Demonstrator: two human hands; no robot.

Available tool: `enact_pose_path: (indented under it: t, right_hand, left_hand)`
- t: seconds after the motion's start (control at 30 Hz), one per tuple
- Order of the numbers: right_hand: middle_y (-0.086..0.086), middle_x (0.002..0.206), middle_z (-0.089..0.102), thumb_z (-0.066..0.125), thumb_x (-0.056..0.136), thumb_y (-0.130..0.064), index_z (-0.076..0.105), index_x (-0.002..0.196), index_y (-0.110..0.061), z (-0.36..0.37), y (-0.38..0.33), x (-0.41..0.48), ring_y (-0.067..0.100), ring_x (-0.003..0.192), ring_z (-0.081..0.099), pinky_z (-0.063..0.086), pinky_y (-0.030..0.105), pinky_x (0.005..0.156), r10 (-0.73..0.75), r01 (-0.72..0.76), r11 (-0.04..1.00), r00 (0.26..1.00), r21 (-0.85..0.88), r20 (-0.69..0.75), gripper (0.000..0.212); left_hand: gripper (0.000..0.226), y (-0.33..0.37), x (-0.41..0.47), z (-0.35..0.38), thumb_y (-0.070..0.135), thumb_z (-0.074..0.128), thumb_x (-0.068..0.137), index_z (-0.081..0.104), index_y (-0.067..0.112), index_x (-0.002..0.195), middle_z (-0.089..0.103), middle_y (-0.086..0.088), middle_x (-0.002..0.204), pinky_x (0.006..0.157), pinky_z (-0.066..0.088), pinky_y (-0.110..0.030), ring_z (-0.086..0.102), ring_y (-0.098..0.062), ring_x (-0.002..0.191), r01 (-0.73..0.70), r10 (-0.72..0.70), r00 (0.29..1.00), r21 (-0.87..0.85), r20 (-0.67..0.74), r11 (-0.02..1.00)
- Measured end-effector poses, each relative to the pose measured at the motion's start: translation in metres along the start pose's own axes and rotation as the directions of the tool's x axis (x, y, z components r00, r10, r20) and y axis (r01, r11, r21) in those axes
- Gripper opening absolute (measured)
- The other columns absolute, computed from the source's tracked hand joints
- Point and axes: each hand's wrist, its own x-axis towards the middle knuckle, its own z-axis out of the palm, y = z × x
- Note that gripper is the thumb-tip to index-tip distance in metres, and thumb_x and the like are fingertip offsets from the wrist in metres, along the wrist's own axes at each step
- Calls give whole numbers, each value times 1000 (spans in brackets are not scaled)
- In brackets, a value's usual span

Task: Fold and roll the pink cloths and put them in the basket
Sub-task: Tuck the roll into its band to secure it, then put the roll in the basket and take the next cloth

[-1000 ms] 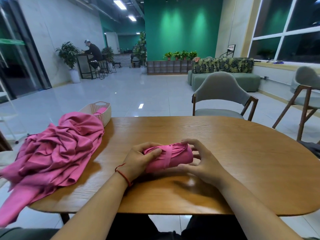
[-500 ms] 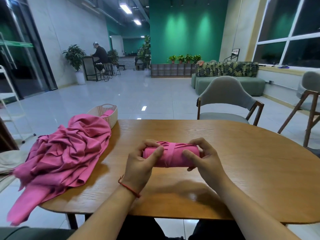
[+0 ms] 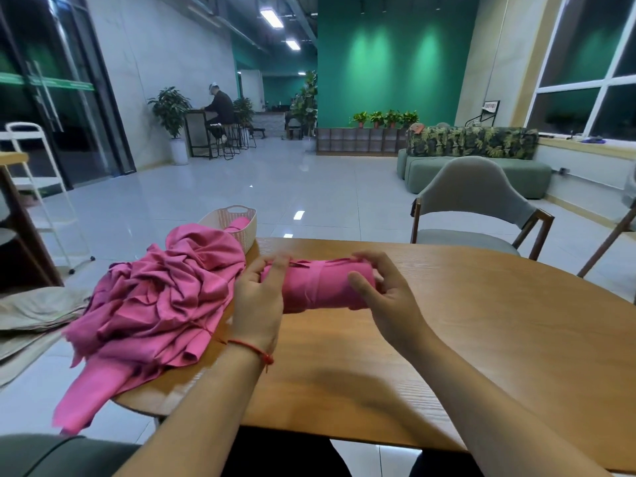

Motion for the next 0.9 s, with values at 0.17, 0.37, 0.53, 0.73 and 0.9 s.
enact_pose_path:
  t: [0.17,0.37,0.53,0.73,0.9]
  right_hand:
    - [8,133,65,70,101,-36,47,151,-28,42,-9,23,32,104,77,65,44,89,122,-130,976,991,176,54,56]
    - [16,131,66,64,106,-37,59,139,-22,69,0,95,38,100,76,62,46,91,241,-250,886,968,389,71,36]
    - [10,117,69,69,102,-44,60,132,-21,99,-4,158,31,83,75,64,42,81,267,-264,899,963,349,41,39]
    - [9,124,67,78,97,-28,47,142,-26,158,0,256,23,89,72,66,43,83,256,-259,922,966,288,48,54]
    - [10,124,66,73,100,-27,35,157,-27,204,25,346,24,102,75,65,40,86,300,-318,931,946,178,123,68]
  left_hand:
    - [33,27,26,-21,60,66,94,76,29,97,73,0,97,68,63,-62,73,-25,90,-12,17,994,47,-108,999]
    - [61,50,68,-57,52,81,85,51,35,136,64,11,120,85,58,-25,68,-2,100,-359,141,912,582,385,729]
    - [68,61,119,-65,66,73,84,46,44,142,65,17,117,85,52,-21,65,-3,96,-504,211,863,758,459,414]
    - [62,64,211,-69,66,62,93,45,30,140,67,-3,119,85,50,-37,63,-25,102,-358,175,933,868,315,344]
    - [65,62,305,-75,72,52,94,41,25,138,68,-5,107,82,53,-40,66,-30,92,-211,70,978,934,199,290]
